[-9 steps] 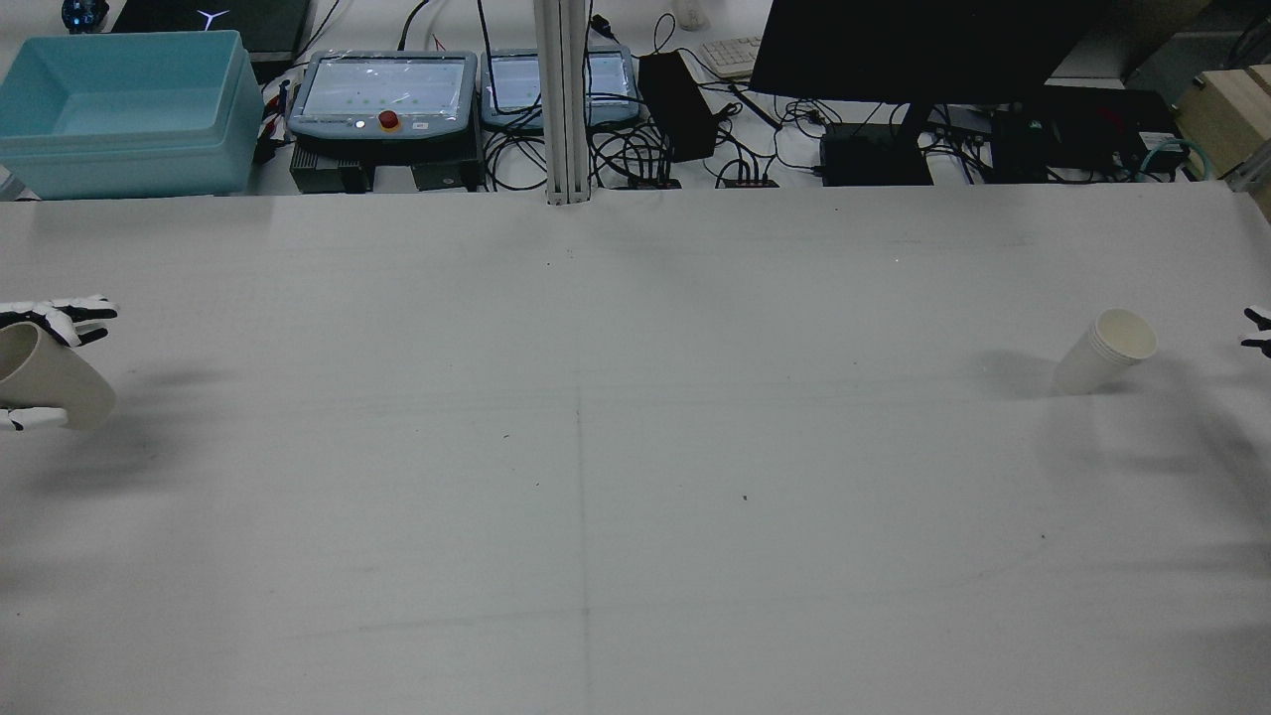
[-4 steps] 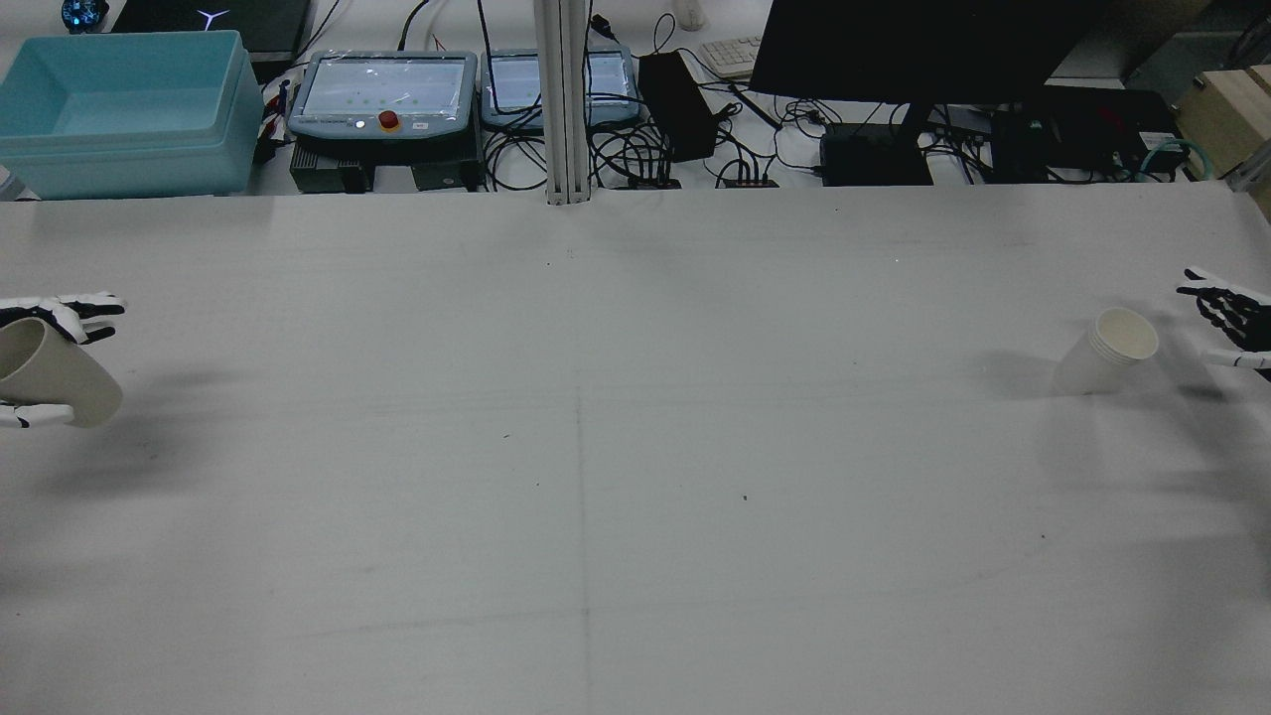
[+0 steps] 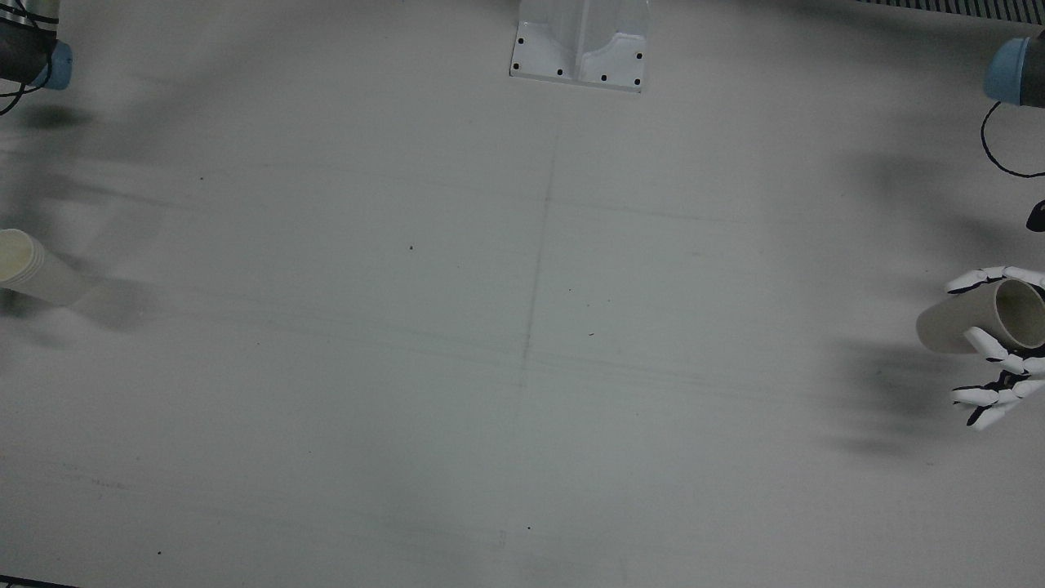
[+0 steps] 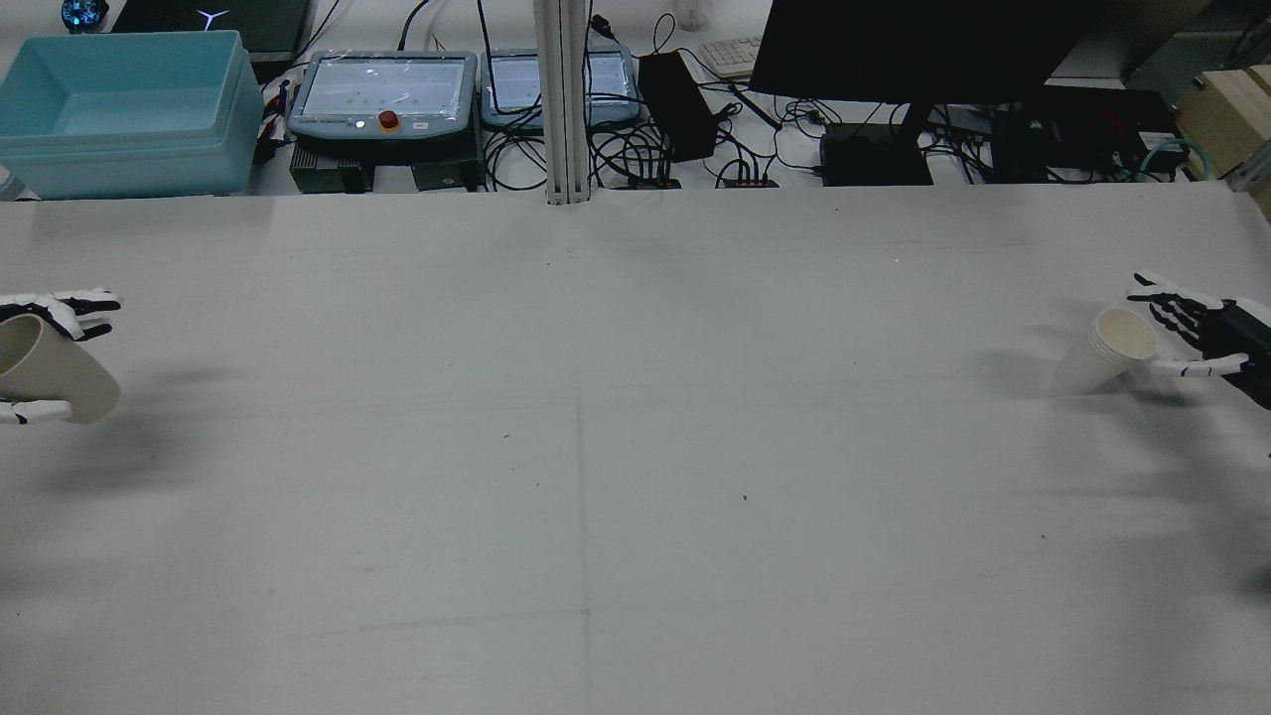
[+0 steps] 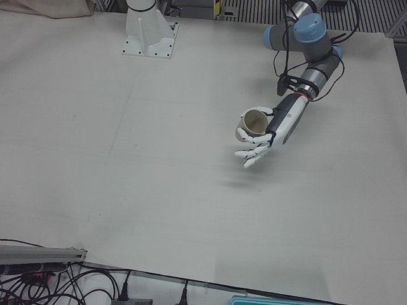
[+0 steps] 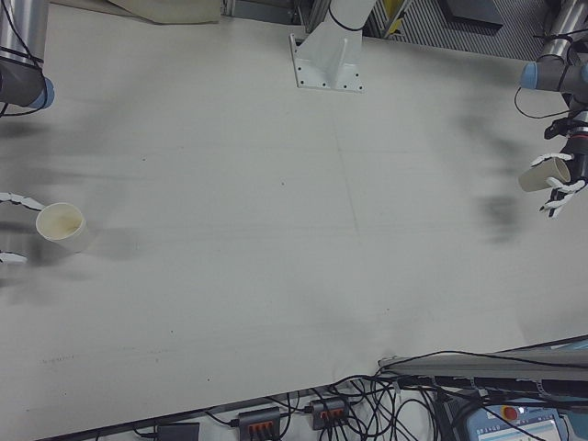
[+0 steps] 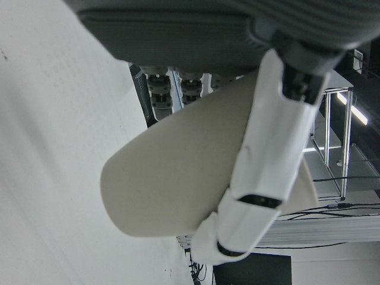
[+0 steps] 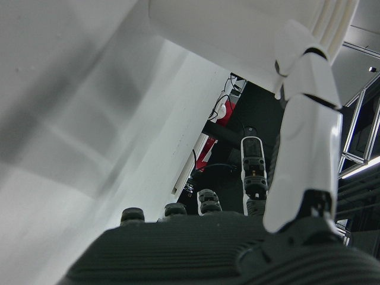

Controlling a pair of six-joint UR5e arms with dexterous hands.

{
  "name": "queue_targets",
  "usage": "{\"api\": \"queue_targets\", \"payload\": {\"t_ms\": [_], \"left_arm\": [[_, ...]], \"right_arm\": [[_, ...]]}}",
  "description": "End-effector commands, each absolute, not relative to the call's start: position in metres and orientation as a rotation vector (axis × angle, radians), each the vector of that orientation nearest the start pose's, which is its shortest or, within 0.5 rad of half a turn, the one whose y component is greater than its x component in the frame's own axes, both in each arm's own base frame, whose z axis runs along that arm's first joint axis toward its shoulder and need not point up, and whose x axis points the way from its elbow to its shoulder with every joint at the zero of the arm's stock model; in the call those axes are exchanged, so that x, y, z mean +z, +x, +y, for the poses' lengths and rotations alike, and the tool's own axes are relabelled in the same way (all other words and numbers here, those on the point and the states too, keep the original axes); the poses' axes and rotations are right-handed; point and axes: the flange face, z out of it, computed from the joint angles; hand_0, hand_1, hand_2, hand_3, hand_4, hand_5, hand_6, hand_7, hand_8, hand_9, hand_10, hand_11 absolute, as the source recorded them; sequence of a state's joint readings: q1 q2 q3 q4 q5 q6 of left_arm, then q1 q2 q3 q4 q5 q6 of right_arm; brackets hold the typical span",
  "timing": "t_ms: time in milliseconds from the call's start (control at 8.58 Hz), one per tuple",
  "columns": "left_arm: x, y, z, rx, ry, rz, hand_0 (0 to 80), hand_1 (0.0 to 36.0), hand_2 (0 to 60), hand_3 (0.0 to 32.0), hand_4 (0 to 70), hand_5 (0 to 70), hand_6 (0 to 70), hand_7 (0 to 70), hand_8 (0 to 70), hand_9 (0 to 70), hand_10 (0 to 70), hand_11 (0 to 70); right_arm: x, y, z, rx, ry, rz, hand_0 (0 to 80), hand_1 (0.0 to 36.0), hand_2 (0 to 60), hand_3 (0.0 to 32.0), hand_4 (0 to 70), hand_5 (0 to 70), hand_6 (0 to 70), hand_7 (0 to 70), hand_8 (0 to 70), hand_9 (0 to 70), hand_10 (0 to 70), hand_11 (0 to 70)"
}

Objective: Pour water
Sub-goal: 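Grasp the farther white paper cup with the right hand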

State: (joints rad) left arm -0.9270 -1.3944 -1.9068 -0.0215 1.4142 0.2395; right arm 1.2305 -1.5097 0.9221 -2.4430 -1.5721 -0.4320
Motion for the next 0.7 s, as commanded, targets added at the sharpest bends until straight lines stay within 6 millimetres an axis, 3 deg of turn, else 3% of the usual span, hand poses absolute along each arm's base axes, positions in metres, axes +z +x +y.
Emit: {"api": "queue_targets", "payload": {"t_ms": [0,117,233,350,466,583], "left_arm": [[0.599,0.137,-0.431,-1.673,-0.287,2.107,80.0,36.0,60.0,0.0,70.0,70.0,23.2,23.0,10.8,11.1,10.3,18.5],[0.599,0.137,-0.431,-1.673,-0.287,2.107,80.0,36.0,60.0,0.0,70.0,70.0,22.9,22.9,10.7,11.0,10.3,18.5],[0.600,0.136,-0.431,-1.675,-0.283,2.104,80.0,36.0,60.0,0.0,70.0,70.0,22.2,22.6,10.6,11.0,10.3,18.5],[0.602,0.136,-0.431,-1.677,-0.282,2.103,80.0,36.0,60.0,0.0,70.0,70.0,21.7,22.5,10.5,11.0,10.4,18.7],[0.603,0.135,-0.431,-1.679,-0.281,2.102,80.0,36.0,60.0,0.0,70.0,70.0,21.8,22.5,10.6,11.1,10.6,19.0],[0.603,0.134,-0.431,-1.680,-0.279,2.103,80.0,36.0,60.0,0.0,70.0,70.0,21.7,22.4,10.5,11.0,10.6,18.9]], "right_arm": [[0.845,-0.059,-0.498,1.602,0.108,-2.004,56.3,25.1,17.2,13.4,6.2,21.7,0.0,12.6,0.0,1.1,0.0,0.0],[0.822,-0.076,-0.506,1.566,0.117,-1.984,56.8,25.6,17.4,13.8,6.5,22.2,0.0,13.1,0.0,1.2,0.0,0.0],[0.791,-0.095,-0.514,1.522,0.128,-1.970,59.3,28.5,22.4,9.6,9.3,25.9,2.0,17.3,0.0,2.0,0.0,0.0],[0.764,-0.113,-0.518,1.495,0.124,-1.950,71.6,33.7,29.4,0.0,27.4,35.7,11.0,28.5,1.8,5.8,0.8,2.9],[0.738,-0.127,-0.521,1.483,0.124,-1.915,80.0,36.0,36.6,0.0,40.5,51.2,28.6,49.9,14.5,23.2,14.0,23.9],[0.717,-0.127,-0.520,1.477,0.137,-1.909,80.0,36.0,60.0,0.0,38.1,63.3,43.6,68.4,32.9,46.7,38.3,58.2]]}}
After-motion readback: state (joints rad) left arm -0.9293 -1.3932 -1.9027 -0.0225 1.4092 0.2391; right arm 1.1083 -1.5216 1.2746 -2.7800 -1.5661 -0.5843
